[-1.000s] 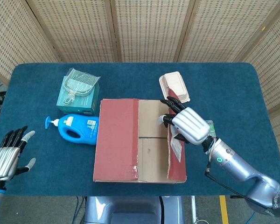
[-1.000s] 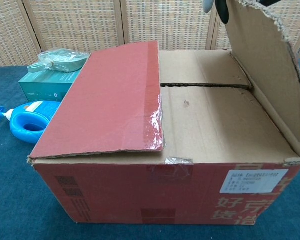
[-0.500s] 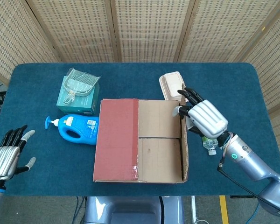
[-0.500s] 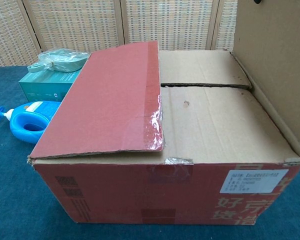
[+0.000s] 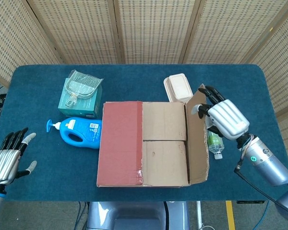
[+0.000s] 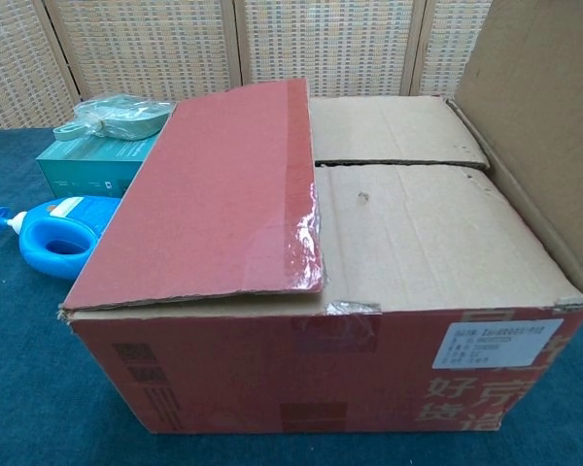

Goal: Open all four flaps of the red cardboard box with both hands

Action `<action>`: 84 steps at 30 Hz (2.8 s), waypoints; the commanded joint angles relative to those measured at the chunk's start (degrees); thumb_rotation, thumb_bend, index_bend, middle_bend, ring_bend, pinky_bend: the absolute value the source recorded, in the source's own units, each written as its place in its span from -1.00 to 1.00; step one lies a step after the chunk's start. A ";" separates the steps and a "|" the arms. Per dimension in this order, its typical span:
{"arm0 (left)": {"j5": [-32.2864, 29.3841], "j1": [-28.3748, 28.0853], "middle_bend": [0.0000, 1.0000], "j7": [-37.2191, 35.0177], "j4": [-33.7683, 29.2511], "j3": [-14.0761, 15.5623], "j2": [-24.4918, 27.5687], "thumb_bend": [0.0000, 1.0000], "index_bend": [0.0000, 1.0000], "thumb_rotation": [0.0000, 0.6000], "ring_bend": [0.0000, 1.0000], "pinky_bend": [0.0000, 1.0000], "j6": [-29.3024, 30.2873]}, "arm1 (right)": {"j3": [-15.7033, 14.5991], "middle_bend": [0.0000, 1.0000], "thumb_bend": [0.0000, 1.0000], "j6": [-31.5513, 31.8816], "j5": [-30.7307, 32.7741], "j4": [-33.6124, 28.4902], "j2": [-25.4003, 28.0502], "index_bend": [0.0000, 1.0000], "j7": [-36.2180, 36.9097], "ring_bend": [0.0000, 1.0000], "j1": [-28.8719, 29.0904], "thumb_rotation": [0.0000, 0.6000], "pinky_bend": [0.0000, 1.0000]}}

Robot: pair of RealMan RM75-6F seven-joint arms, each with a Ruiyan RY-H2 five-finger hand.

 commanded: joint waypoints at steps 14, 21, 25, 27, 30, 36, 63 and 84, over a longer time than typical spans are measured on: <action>0.55 -0.14 -1.00 0.60 -0.69 -0.08 0.24 -0.33 -0.77 0.95 -1.00 -1.00 0.33 | 0.10 0.06 1.00 1.80 -0.64 1.19 1.87 -0.21 3.01 -0.85 -1.87 1.00 -1.00; 0.70 -0.37 -1.00 1.03 -0.79 -0.06 0.45 -0.33 -0.77 0.94 -1.00 -1.00 0.07 | -0.23 0.05 1.00 2.13 -0.48 2.22 1.95 -0.21 3.75 -0.85 -2.75 1.00 -1.00; 1.71 -1.11 -1.00 1.67 -0.72 -0.26 1.26 -0.33 -0.77 0.94 -1.00 -1.00 -0.41 | -0.69 -0.06 1.00 2.51 -0.32 2.76 1.55 -0.22 3.54 -0.85 -3.52 1.00 -1.00; 2.66 -1.85 -1.00 2.16 -0.67 -0.61 2.05 -0.33 -0.77 0.95 -1.00 -1.00 -0.74 | -1.00 -0.15 1.00 2.94 0.30 2.86 1.13 -0.28 3.05 -0.85 -4.25 1.00 -1.00; 3.84 -3.01 -1.00 1.95 -1.08 -1.02 3.59 -0.33 -0.77 0.95 -1.00 -1.00 -1.75 | -1.46 -0.32 1.00 3.93 1.74 2.73 0.27 -0.44 1.15 -0.90 -5.61 1.00 -1.00; 6.19 -6.45 -1.00 -1.25 -2.00 -2.34 7.31 -0.33 -0.79 0.94 -1.00 -1.00 -5.30 | -2.36 -0.66 0.89 5.67 5.51 2.19 -1.69 -0.72 -3.59 -1.00 -8.27 1.00 -1.00; 16.88 -34.78 -0.99 -23.76 -0.78 -10.52 15.11 1.00 -0.81 0.92 -1.00 -1.00 -33.56 | -5.13 -1.00 0.96 14.52 12.04 0.14 -11.18 -1.00 -14.45 -1.00 -17.40 1.00 -1.00; 12.45 -57.27 -0.86 -27.45 6.07 -13.73 1.42 1.00 -0.67 0.94 -1.00 -1.00 -54.69 | -4.56 -1.00 0.96 13.69 12.38 2.64 -12.16 -1.00 -12.40 -1.00 -18.86 1.00 -1.00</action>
